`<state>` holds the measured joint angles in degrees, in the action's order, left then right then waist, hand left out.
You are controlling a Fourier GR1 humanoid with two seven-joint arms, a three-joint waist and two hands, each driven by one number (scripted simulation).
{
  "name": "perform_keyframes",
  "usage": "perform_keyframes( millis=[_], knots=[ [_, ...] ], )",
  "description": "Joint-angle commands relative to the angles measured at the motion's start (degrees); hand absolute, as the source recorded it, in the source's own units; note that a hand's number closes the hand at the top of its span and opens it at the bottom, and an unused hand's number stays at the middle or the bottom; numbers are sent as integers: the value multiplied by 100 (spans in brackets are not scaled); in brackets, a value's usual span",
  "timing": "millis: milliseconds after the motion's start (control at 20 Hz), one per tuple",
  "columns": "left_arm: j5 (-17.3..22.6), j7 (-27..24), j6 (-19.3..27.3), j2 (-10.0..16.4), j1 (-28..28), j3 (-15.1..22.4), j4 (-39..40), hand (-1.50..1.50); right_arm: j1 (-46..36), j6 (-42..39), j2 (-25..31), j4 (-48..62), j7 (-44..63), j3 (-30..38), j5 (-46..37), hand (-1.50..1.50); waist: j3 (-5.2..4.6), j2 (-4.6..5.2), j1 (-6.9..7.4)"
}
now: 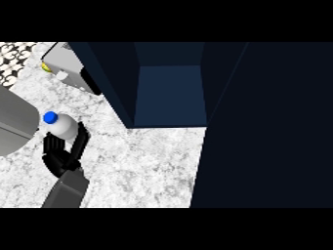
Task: Pick up the bottled water, place it into the cabinet and close the cabinet
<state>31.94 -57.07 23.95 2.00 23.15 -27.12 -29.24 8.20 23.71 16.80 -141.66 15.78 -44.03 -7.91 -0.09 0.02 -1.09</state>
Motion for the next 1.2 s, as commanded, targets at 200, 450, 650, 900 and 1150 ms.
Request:
perform_keyframes(
  millis=[200, 450, 650, 900, 1150],
  knots=[
    [203, -269, -623, 238, 277, -112, 399, 150, 211, -69, 294, -659, 161, 128, -310, -150, 2, 6, 10],
    [-760, 289, -2067, -187, -317, 1349, 255, 150, -148, 51, 165, -309, 172, 177, -169, -150, -2, -55, 18],
    [-1316, 202, -2940, -191, -804, 2211, 105, 150, -125, 15, 296, -167, -13, 381, -1, -150, 13, -51, 88],
    [-1311, 445, -2968, 53, -1587, 2459, -1257, 150, -295, 129, 220, -541, 550, 123, -422, -150, 11, -51, 169],
    [-1284, 1178, -2718, -32, -2346, 3098, -2681, 150, -370, 79, 202, -374, 594, 171, -260, -150, 12, -31, 154]
  ],
)
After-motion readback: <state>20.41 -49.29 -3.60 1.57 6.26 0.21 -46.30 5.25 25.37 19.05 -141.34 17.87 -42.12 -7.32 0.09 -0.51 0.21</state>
